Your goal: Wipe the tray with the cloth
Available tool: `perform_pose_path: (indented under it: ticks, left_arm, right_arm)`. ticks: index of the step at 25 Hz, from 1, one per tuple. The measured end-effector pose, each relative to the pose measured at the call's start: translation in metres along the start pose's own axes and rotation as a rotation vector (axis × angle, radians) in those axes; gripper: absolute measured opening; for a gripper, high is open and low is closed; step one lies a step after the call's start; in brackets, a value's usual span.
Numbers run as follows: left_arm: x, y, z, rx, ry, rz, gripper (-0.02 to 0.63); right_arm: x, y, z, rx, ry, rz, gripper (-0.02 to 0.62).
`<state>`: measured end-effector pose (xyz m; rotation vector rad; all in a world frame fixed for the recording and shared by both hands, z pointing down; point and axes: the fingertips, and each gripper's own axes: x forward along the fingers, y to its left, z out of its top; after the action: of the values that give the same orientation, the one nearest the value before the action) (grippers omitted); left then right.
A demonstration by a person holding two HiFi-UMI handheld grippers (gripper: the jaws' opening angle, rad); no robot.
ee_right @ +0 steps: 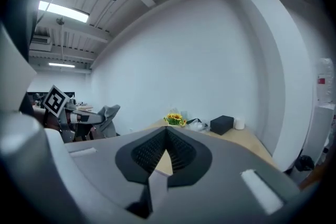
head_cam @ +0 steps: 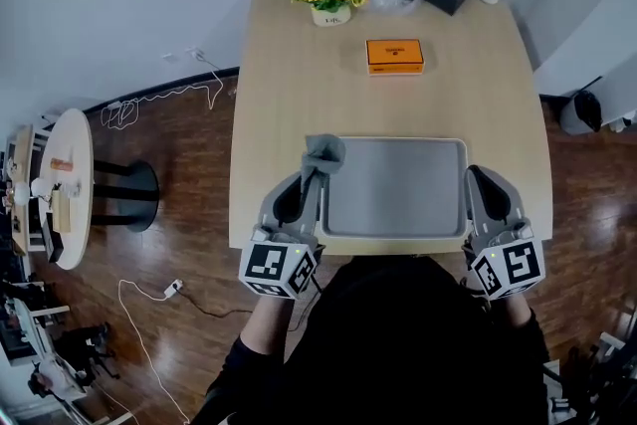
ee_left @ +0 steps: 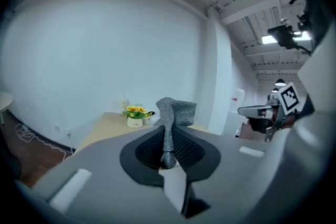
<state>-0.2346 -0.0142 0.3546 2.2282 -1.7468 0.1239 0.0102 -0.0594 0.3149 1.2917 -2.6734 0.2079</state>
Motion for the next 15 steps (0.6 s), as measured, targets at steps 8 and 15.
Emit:
perform_pose_path:
  ticks: [8, 15]
  left_arm:
    - [-0.004, 0.191, -0.22, -0.274, 0.434, 0.377, 0.008]
    - [-0.006, 0.182, -0.217, -0.255, 0.428, 0.433, 0.367]
  right_arm:
    - [-0.012, -0.023, -0.013, 0.067, 0.012, -0.098, 0.0]
    - [-0.013, -0.033, -0.007, 0.087, 0.015, -0.088, 0.0]
